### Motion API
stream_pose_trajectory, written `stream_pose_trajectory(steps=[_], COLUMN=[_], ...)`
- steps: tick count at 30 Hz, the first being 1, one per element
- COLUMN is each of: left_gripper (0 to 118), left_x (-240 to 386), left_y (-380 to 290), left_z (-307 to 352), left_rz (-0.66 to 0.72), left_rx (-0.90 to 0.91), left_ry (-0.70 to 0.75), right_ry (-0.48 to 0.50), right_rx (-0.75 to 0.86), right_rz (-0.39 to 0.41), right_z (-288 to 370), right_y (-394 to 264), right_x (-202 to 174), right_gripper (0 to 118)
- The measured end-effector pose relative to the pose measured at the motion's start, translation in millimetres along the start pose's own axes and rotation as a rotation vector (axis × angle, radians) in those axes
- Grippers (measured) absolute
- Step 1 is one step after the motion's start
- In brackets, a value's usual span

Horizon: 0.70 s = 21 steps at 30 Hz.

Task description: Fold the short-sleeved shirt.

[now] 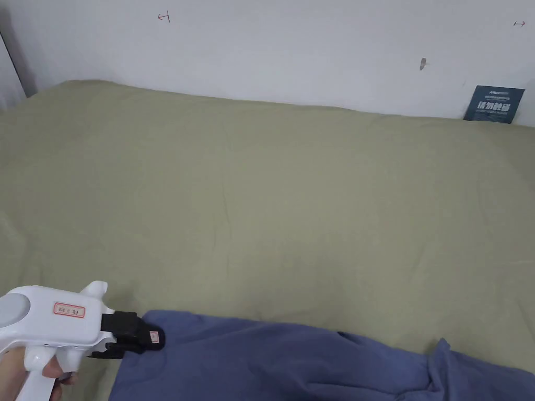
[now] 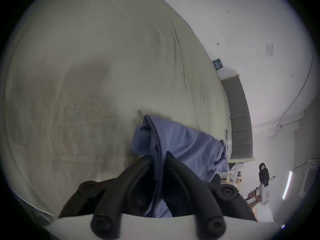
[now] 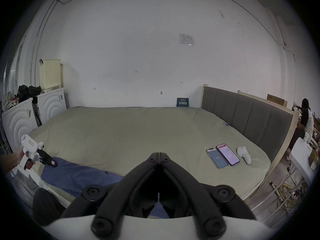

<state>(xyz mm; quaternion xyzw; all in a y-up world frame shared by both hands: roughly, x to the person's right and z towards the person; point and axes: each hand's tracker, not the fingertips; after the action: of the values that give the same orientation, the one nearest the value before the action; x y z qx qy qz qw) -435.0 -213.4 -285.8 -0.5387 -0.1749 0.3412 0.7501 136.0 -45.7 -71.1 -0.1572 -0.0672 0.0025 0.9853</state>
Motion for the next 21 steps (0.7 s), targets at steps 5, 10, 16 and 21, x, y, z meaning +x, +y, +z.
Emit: stream_pose_trajectory(steps=[5,10,16,21], left_gripper=[8,8,8,8], left_x=[0,-8,-2,63], left_y=[-2,1,7,-3], left_z=[29,80,126,117], left_rz=[0.019,0.057,0.02,-0.113], left_rx=[0.036,0.156,0.202,0.155], left_ry=[0.003,0.08,0.203,0.252], right_ry=[0.009,0.037,0.057,0.057], right_rx=[0.016,0.017,0.025,0.022], right_rz=[-0.001,-0.025,-0.019,-0.042], right_z=[2,-3,-2,-3], right_y=[4,4,2,-5], right_x=[2,5,6,13], right_gripper=[0,0,0,0])
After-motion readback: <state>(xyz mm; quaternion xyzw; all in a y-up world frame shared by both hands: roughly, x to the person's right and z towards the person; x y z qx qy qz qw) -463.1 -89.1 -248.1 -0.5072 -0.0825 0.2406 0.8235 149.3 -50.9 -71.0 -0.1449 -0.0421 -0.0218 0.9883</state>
